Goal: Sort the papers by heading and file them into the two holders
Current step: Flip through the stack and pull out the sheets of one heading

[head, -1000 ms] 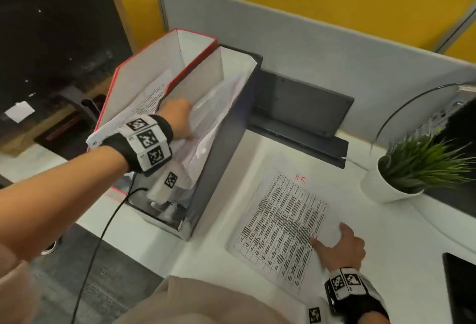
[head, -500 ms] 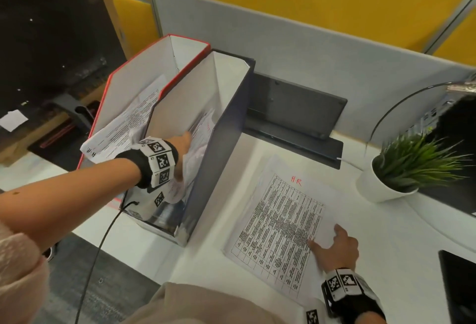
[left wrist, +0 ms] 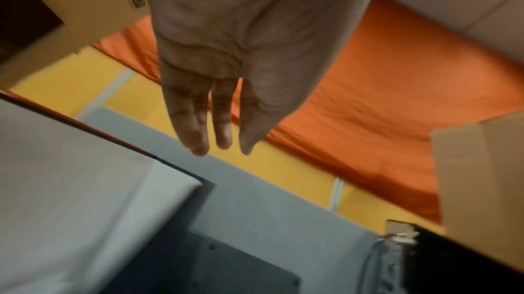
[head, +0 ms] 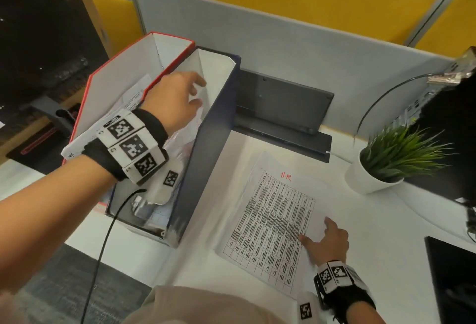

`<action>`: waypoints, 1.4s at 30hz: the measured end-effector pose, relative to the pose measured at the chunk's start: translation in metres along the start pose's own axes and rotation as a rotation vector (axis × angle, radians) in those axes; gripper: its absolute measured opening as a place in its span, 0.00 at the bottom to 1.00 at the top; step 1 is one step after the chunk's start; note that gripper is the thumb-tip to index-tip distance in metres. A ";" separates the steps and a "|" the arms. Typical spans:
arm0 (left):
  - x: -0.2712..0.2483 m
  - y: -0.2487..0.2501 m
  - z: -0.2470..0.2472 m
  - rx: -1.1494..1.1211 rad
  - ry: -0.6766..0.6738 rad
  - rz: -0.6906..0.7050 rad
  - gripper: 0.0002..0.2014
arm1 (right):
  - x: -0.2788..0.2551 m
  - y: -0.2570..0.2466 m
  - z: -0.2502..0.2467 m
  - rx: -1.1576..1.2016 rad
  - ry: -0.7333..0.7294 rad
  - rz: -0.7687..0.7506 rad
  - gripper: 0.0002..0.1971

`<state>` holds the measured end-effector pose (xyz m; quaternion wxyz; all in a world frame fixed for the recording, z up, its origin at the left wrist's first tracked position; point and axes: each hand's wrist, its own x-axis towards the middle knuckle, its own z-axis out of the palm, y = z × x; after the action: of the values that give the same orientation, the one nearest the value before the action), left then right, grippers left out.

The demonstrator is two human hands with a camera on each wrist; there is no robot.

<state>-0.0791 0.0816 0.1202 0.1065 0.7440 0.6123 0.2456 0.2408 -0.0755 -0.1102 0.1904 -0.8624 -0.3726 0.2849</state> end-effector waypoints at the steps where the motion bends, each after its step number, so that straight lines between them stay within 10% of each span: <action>1: -0.001 0.014 0.001 -0.081 0.040 0.039 0.14 | 0.000 -0.001 0.000 0.000 0.000 0.002 0.45; 6: -0.019 0.071 0.040 -0.355 -0.019 0.142 0.08 | 0.000 -0.004 0.000 -0.013 -0.022 -0.010 0.45; 17: -0.072 0.032 0.191 0.061 -0.619 -0.288 0.12 | -0.002 -0.007 -0.003 -0.029 -0.088 -0.040 0.44; 33: -0.087 0.017 0.197 -0.049 -0.374 -0.271 0.24 | -0.009 -0.023 0.000 0.176 -0.186 -0.162 0.38; 38: -0.097 0.017 0.189 -0.358 -0.099 -0.047 0.08 | -0.007 -0.026 -0.006 0.467 -0.130 -0.002 0.47; 42: -0.102 0.017 0.189 -0.710 -0.200 -0.279 0.12 | -0.006 -0.030 -0.013 0.643 -0.039 0.073 0.50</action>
<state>0.0159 0.0064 -0.0580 0.4485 0.5909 0.5710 0.3516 0.2297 -0.0619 -0.0819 0.4356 -0.7653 -0.2358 0.4111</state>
